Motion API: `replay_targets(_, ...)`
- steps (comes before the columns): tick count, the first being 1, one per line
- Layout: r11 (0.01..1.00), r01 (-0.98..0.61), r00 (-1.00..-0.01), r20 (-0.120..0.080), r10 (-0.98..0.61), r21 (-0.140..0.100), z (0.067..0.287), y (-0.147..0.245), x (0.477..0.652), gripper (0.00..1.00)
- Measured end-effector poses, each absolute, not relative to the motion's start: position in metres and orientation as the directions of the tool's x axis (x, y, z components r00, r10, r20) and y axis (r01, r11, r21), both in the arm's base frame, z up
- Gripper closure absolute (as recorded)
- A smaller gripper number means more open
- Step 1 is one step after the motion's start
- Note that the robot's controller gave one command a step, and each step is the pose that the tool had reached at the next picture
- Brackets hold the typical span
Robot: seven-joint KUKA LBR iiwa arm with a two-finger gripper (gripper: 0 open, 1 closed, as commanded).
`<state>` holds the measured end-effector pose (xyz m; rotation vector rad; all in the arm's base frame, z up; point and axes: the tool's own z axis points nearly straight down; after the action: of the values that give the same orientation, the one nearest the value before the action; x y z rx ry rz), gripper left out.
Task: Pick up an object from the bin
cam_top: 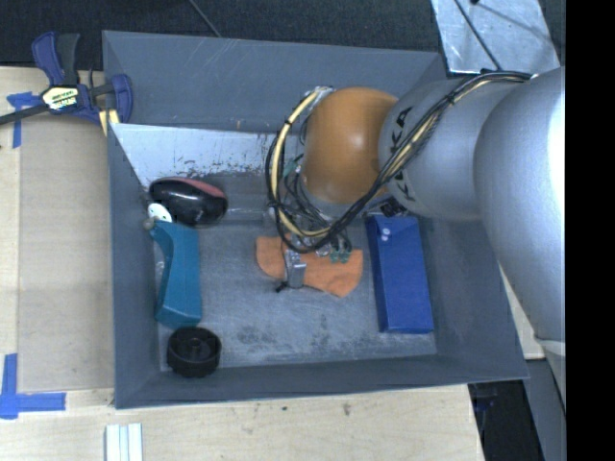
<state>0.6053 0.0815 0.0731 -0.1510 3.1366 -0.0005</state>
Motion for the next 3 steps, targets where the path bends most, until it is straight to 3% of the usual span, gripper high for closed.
replay_targets(1, 0.989, -0.149, -0.989, -0.005, -0.149, 0.000, 0.0712, 0.0547, 0.5858, 1.00)
replay_targets(3, 0.989, -0.148, -0.989, -0.005, -0.148, 0.000, 0.0713, 0.0548, 0.5858, 1.00)
